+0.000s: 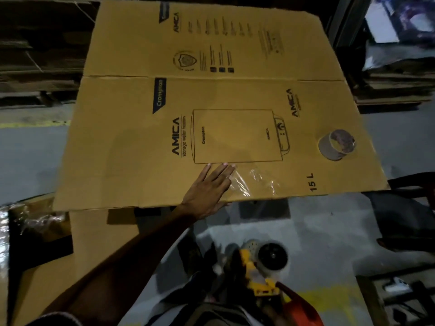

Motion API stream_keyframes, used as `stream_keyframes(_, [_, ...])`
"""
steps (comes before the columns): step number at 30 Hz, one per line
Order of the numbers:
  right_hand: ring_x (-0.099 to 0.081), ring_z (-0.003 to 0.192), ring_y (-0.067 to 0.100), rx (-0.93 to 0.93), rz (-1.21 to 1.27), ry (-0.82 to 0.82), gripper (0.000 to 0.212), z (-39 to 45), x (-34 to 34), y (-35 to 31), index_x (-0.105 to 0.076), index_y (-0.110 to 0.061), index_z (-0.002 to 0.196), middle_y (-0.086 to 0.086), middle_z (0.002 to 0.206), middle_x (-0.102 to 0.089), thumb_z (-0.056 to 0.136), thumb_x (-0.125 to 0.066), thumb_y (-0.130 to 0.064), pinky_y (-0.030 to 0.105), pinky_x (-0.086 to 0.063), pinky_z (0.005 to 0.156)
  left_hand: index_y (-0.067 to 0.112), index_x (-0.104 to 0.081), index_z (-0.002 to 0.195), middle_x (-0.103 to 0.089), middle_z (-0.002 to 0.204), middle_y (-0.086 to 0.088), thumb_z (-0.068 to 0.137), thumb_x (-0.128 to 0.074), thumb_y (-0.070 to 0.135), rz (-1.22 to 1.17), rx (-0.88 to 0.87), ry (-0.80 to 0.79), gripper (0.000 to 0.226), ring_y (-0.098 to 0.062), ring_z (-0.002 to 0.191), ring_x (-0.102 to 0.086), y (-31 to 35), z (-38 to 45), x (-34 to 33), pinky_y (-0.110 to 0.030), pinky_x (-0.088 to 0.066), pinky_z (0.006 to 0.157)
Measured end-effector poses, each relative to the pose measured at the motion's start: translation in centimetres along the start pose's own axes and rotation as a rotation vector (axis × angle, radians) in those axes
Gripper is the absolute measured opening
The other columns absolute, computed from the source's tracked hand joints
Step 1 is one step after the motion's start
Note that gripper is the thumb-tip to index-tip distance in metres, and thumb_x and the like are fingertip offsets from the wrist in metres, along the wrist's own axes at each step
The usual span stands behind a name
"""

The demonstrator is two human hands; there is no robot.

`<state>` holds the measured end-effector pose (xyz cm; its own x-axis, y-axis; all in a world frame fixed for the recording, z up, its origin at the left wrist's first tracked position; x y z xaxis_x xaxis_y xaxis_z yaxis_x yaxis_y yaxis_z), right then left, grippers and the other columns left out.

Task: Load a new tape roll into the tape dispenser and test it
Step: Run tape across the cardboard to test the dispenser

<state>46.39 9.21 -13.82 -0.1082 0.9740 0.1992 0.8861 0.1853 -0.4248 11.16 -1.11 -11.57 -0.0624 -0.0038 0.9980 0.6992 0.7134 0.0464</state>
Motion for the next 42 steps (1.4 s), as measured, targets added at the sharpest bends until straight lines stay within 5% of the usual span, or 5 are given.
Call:
stream_keyframes(10, [-0.051,0.088,0.068,0.047,0.393,-0.191,0.087,-0.7,12.4,-10.9,-0.044,0.036,0.108,0.05,0.086,-0.049,0.072,-0.085,-0.032,0.034,-0.052,0.051,0.014,-0.042,0.13,0.002,0.165,-0.008,0.089,-0.039,0.069,-0.017,0.018,-0.079,0.068,-0.026,0.152,0.001,0.5,0.3,0.9,-0.056,-0.01,0.12])
stream_keyframes(15, [-0.05,0.045,0.032,0.122,0.483,-0.279,0.064,0.0,13.1,-13.8,-0.052,0.0,0.053,0.017,0.045,-0.047,0.046,-0.094,-0.047,0.043,-0.042,0.071,0.013,-0.042,0.132,-0.01,0.165,-0.006,0.093,-0.039,0.064,-0.157,0.036,-0.105,0.064,-0.025,0.151,-0.009,0.6,0.6,2.8,-0.05,-0.012,0.121])
stream_keyframes(19, [-0.051,0.04,0.028,0.185,0.439,-0.287,0.068,0.1,13.0,-16.3,-0.052,-0.001,0.054,0.016,0.044,-0.048,0.042,-0.095,-0.053,0.036,-0.042,0.058,0.016,-0.05,0.111,-0.06,0.113,-0.004,0.085,-0.059,0.045,-0.524,0.178,0.058,0.04,-0.027,0.108,-0.055,0.1,0.8,5.7,-0.042,-0.045,0.091])
stream_keyframes(28, [-0.043,0.032,0.028,0.227,0.58,-0.324,0.067,0.3,12.2,-20.6,-0.051,-0.004,0.068,0.014,0.048,-0.036,0.038,-0.101,-0.037,0.032,-0.038,0.039,0.015,-0.045,0.091,-0.063,0.101,-0.02,0.096,-0.058,0.009,-1.748,0.559,0.081,0.015,-0.033,0.09,-0.064,-0.2,0.6,9.7,-0.04,-0.052,0.074])
stream_keyframes(42, [-0.044,0.028,0.023,0.235,0.628,-0.503,0.056,0.3,12.1,-24.6,-0.054,-0.002,0.071,0.013,0.057,-0.042,0.051,-0.098,-0.029,0.026,-0.041,0.031,0.014,-0.053,0.096,-0.06,0.119,-0.014,0.094,-0.063,0.019,-1.971,0.572,0.091,0.012,-0.033,0.114,-0.058,-0.8,2.9,12.8,-0.051,-0.048,0.098])
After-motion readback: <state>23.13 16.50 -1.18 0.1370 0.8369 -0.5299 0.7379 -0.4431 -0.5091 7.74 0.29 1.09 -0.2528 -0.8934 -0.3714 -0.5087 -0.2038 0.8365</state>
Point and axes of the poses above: each hand's wrist, its own z-axis towards the middle knuckle, its own x-axis out of the back of the hand, y = z × x, the point moved 5 cm from there along z, towards the middle knuckle
